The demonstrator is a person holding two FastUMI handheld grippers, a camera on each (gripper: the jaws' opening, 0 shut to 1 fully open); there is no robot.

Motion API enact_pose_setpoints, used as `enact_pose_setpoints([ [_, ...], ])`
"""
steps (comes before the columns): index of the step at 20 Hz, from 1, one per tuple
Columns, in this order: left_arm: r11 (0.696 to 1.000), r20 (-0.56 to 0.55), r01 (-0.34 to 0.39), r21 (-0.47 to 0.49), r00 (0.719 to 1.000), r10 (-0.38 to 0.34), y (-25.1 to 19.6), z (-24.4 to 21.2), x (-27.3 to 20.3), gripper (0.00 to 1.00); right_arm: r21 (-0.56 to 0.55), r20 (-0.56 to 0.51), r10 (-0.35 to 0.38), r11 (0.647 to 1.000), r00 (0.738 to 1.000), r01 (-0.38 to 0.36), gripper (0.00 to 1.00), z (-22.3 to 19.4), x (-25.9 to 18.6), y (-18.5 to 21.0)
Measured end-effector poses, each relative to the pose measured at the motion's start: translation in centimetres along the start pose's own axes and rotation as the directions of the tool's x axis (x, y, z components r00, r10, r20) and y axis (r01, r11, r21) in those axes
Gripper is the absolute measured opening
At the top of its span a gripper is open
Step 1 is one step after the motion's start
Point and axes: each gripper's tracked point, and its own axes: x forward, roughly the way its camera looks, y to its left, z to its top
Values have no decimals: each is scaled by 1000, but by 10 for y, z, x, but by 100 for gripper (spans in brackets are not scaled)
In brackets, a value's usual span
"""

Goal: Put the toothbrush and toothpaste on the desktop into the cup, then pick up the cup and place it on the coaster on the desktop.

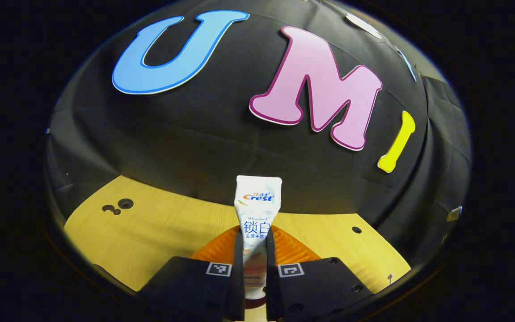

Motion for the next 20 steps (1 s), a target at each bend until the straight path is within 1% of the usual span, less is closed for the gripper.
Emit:
enact_pose_setpoints([
  [2, 999, 13, 20, 35, 1000, -21, -1, -16, 4, 24, 5, -5, -1, 1000, 1000, 1, 5, 0, 5, 1],
  [3, 998, 19, 18, 58, 1000, -20, 0, -24, 4, 24, 5, -7, -3, 1000, 1000, 3, 5, 0, 8, 0],
  [4, 997, 18, 11, 71, 1000, -12, 2, -32, 5, 24, 2, -10, -6, 1000, 1000, 6, 5, -1, 10, 0],
  [6, 998, 26, -3, 65, 1000, 1, 5, -44, 4, 24, -4, -13, -7, 1000, 1000, 7, 5, -1, 14, 0],
  [10, 997, 13, -34, 74, 999, 33, 13, -65, 0, 29, -19, -17, -8, 1000, 1000, 7, 5, -1, 23, 2],
  [11, 996, 5, -39, 86, 999, 39, 13, -69, -3, 33, -15, -14, -3, 1000, 1000, 3, 5, 2, 24, 4],
  [12, 995, -10, -40, 95, 999, 41, 12, -74, -5, 27, -14, -7, 1, 1000, 1000, -1, 5, 5, 25, 7],
  [13, 993, -21, -50, 107, 998, 52, 13, -78, -9, 44, -20, 0, 4, 1000, 1000, -4, 5, 8, 27, 10],
  [15, 990, -20, -65, 126, 998, 68, 15, -77, -20, 71, -45, 24, 11, 999, 1000, -10, 5, 17, 31, 18],
  [16, 990, -12, -71, 123, 997, 73, 16, -74, -27, 77, -53, 40, 21, 998, 999, -19, 5, 25, 32, 24],
  [17, 990, -7, -80, 113, 997, 82, 17, -71, -35, 88, -58, 62, 35, 998, 997, -31, 5, 34, 33, 32],
  [18, 990, 1, -97, 99, 995, 97, 19, -68, -45, 89, -64, 88, 49, 997, 995, -43, 5, 44, 35, 40],
  [19, 990, 14, -115, 86, 993, 114, 21, -63, -57, 99, -72, 117, 65, 996, 991, -56, 5, 57, 36, 50],
  [20, 988, 27, -130, 77, 991, 128, 22, -59, -70, 98, -83, 148, 81, 994, 986, -69, 5, 70, 38, 60],
])
